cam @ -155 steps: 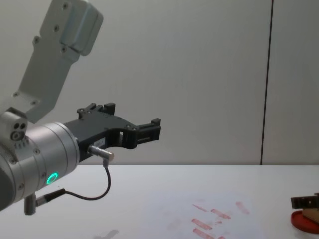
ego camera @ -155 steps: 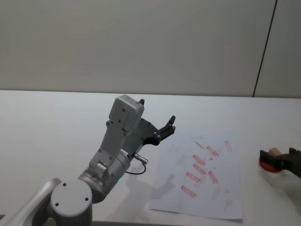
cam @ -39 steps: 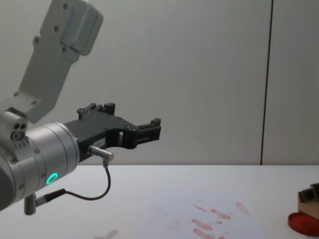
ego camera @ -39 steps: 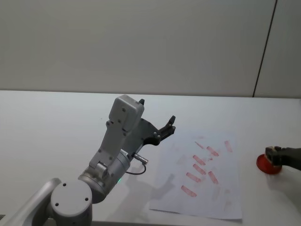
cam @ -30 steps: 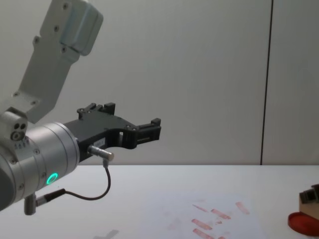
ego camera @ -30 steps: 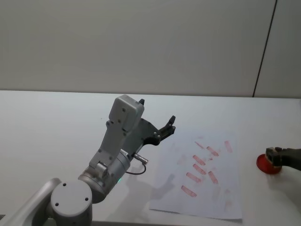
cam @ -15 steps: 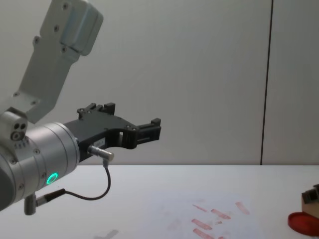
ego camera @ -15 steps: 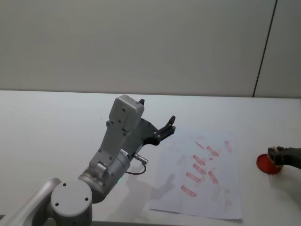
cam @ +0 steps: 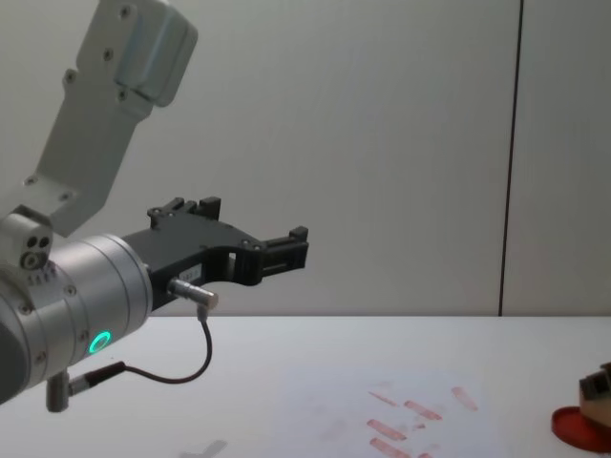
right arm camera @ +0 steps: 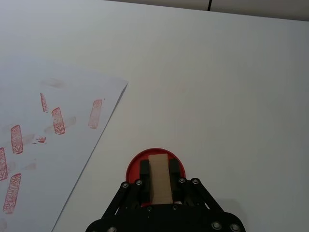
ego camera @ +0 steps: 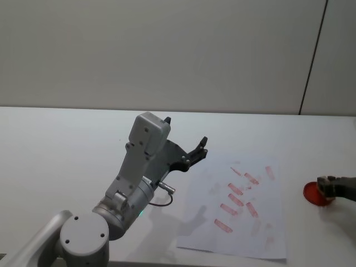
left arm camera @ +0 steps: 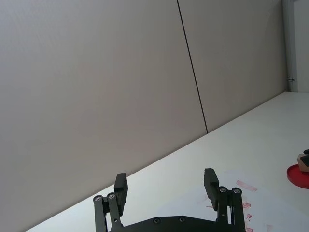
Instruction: Use the one hand to pick up the stamp and affix it onto the A4 paper.
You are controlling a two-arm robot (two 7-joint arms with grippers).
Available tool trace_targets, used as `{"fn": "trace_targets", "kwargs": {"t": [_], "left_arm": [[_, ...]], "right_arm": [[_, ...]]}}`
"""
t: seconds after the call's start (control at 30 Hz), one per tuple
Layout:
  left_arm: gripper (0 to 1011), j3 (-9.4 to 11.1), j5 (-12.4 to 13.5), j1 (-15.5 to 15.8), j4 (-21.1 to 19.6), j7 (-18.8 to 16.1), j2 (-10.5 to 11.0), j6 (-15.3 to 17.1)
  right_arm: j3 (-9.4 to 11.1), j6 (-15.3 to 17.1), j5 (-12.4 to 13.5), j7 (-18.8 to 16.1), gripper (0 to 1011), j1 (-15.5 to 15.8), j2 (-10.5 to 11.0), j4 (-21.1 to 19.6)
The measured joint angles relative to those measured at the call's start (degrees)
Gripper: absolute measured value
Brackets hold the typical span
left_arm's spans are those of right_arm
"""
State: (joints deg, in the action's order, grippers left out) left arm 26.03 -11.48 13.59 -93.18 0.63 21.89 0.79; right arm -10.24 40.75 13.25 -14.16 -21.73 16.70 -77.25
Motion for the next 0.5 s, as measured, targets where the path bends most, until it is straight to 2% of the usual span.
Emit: {"fn": "trace_targets", "kwargs": {"t": [0.5], "left_arm": [[1002,0.0,0.0,0.0,0.0,0.0,0.0,0.0]], "right_arm": [[-0.25,-0.4,-0.32,-0.09,224,-0.68,-0.43,1.82]]}}
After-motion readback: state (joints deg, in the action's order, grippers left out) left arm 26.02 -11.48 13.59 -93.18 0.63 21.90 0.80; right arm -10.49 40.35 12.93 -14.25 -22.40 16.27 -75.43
